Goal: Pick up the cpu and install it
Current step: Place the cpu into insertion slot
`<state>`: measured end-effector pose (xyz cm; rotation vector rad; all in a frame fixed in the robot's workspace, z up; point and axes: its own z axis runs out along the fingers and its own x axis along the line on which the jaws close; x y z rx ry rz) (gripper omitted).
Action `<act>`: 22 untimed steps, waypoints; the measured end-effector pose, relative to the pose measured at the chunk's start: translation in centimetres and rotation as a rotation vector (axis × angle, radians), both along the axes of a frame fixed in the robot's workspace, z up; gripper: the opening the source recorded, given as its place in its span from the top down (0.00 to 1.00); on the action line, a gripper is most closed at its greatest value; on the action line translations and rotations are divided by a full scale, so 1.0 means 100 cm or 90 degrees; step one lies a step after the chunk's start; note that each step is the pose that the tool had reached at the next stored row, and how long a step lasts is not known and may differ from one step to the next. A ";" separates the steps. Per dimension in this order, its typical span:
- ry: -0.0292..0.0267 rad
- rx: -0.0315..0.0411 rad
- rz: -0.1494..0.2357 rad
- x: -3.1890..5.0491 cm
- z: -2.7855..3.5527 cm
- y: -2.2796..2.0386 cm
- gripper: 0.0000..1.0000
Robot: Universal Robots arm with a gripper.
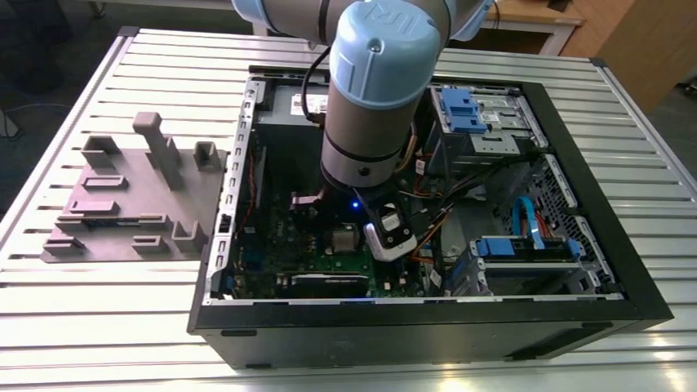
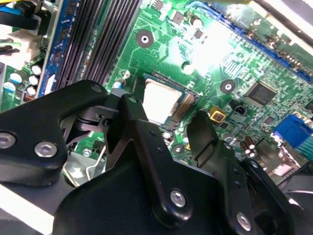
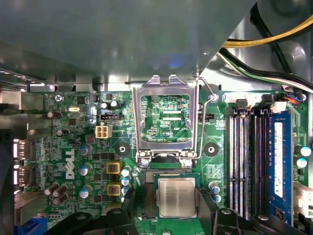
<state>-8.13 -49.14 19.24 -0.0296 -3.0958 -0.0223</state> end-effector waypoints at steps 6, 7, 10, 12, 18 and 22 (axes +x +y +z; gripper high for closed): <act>0.0000 0.0000 0.000 -0.0017 0.0000 0.0000 0.40; 0.0000 0.0001 0.000 -0.0018 -0.0001 0.0000 0.40; 0.0000 0.0001 0.000 -0.0018 -0.0001 0.0000 0.40; 0.0000 0.0000 0.000 -0.0018 -0.0001 0.0000 0.38; -0.0001 0.0002 0.000 -0.0005 -0.0003 0.0000 0.32; 0.0000 0.0000 0.000 0.0022 -0.0002 0.0000 0.32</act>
